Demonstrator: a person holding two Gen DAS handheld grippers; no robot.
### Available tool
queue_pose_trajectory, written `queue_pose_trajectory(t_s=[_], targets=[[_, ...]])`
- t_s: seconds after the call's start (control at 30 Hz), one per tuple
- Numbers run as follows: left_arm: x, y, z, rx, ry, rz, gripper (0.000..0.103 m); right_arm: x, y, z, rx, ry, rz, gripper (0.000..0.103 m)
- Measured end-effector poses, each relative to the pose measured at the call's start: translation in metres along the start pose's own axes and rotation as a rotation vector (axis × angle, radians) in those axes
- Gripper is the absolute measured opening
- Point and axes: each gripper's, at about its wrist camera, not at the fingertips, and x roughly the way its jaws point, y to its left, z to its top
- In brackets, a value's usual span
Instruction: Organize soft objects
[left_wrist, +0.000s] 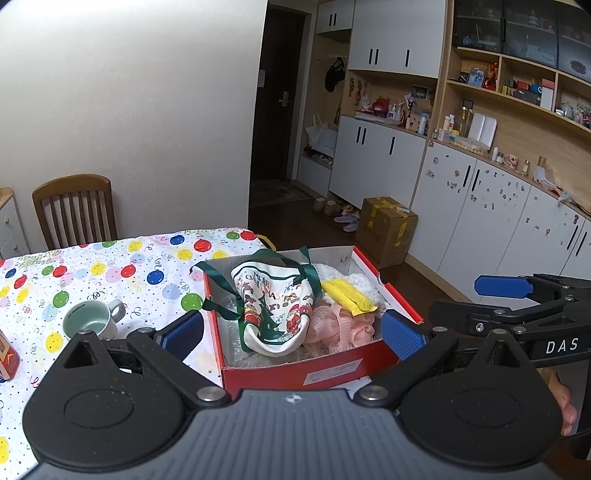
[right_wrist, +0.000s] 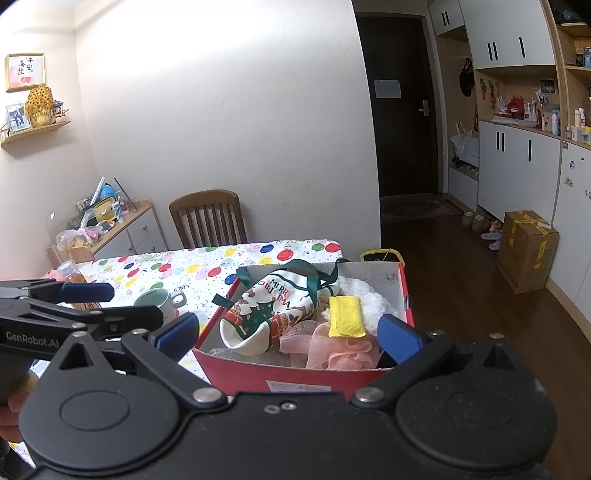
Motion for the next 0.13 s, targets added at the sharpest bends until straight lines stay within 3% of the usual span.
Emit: queue_pose_trajectory(t_s=[0.13], targets=[[0.0024, 0.0022, 0.0003, 0.003, -0.001, -0.003, 0.103, 0.0023, 0.0007, 0.0003, 0.0, 0.004, 0.003, 0.103]])
